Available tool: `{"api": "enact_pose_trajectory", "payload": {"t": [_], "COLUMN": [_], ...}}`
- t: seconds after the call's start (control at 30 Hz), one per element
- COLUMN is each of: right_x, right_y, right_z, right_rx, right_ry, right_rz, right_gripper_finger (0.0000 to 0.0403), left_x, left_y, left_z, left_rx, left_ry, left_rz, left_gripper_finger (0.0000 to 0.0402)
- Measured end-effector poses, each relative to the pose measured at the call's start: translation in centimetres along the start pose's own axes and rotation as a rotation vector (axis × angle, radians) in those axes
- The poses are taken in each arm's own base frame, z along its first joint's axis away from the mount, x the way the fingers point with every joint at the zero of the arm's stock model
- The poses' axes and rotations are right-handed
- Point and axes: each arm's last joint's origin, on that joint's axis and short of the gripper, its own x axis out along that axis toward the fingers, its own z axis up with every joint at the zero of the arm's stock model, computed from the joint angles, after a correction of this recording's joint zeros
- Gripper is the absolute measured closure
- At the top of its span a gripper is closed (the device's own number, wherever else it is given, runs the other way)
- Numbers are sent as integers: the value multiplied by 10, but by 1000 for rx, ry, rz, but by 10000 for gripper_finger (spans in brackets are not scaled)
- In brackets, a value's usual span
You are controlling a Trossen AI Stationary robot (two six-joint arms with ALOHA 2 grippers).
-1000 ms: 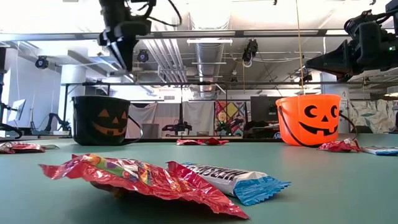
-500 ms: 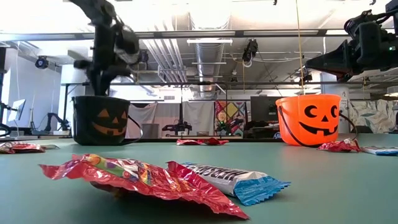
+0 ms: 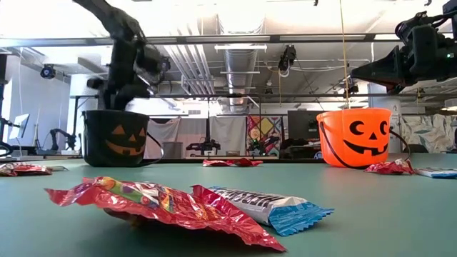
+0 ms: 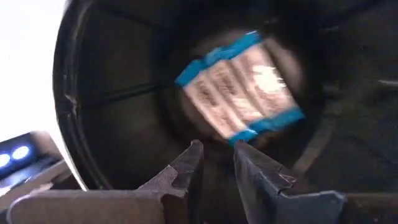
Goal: Sort candy by brand, put in halloween buckets
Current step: Put the white chocolate into the black bucket
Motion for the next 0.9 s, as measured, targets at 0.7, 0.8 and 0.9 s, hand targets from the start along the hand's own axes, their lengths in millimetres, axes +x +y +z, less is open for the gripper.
{"api": "enact_pose_trajectory", "payload": {"t": [0.7,0.8,0.9], "right_x": [0,0,0], "right_y": [0,0,0], "right_z": [0,0,0], "right_rx": [0,0,0], "right_ry": [0,0,0], "right_rz": [-1,0,0], "right_gripper_finger": [385,385,385], "left_x": [-10,20,45], "left_y": [-89,-86,-81], "left_z": [-162,-166,-168], "left_rx": [232,202,162], "left_ry": [-138,-49,22], "left_rz": [-124,-118,-82], "left_gripper_finger": [283,257,229]}}
